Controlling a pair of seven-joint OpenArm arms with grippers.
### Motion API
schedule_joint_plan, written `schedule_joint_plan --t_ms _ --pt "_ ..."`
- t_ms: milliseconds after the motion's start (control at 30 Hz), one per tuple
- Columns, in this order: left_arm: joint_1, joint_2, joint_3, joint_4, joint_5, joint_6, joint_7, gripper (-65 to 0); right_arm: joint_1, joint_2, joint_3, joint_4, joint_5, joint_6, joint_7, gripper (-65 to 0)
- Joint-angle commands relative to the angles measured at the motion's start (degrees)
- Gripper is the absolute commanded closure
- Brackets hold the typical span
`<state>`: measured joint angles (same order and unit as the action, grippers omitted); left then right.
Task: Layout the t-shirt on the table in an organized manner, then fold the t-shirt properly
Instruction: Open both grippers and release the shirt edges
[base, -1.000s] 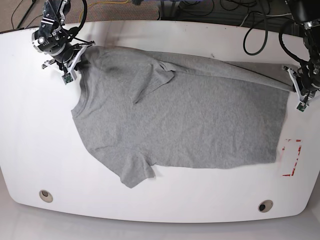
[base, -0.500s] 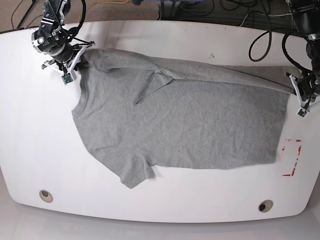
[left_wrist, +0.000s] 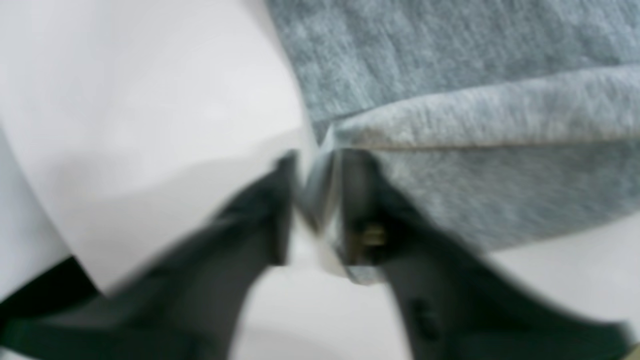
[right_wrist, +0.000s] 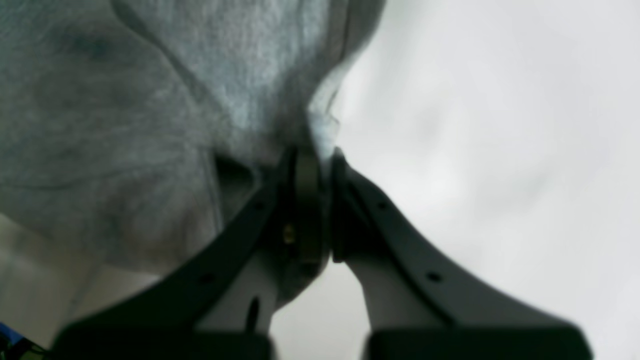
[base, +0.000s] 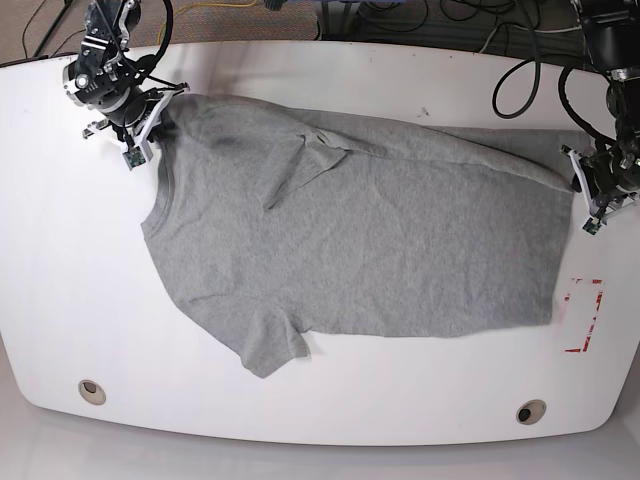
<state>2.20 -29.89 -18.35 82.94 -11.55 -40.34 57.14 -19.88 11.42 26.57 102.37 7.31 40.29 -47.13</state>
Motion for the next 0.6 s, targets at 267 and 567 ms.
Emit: schedule_joint_plan --t_ms 267,567 --pt "-2.2 -2.2 -0.4 -0.5 0.4 0.3 -2.4 -39.2 0.8 0.9 0.3 1.0 -0.1 -0.3 0.6 -0.8" --pt "-4.4 -4.8 -0.9 2.1 0.0 0.3 -2.4 -39.4 1.5 0.6 0.3 1.6 -3.7 -0.3 0.7 -28.5"
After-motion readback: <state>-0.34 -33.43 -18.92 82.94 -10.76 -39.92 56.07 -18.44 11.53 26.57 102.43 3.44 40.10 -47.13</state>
